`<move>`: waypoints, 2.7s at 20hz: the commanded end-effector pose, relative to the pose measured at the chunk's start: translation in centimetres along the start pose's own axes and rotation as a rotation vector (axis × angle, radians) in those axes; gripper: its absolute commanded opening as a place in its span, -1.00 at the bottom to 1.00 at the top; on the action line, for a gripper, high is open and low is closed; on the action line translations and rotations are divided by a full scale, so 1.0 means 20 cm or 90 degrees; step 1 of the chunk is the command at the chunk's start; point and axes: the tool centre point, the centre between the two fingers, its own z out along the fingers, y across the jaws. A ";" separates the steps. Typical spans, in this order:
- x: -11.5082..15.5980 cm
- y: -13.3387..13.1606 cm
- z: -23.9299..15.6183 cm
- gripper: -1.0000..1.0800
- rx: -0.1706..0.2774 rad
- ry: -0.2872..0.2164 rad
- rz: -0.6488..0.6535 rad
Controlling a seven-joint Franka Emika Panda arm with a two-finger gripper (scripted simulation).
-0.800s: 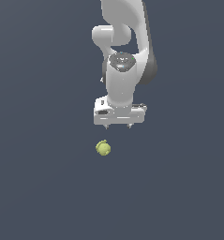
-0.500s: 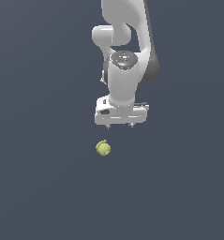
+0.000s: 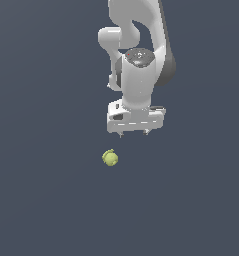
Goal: Pick up the object and move it to a goal position.
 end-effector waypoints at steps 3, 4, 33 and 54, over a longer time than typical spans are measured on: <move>0.00 0.02 0.02 0.92 -0.001 -0.002 -0.012; 0.01 0.03 0.02 0.92 -0.002 -0.002 -0.017; 0.07 0.46 0.43 0.92 -0.011 -0.034 -0.347; 0.06 0.52 0.65 0.92 -0.009 -0.038 -0.391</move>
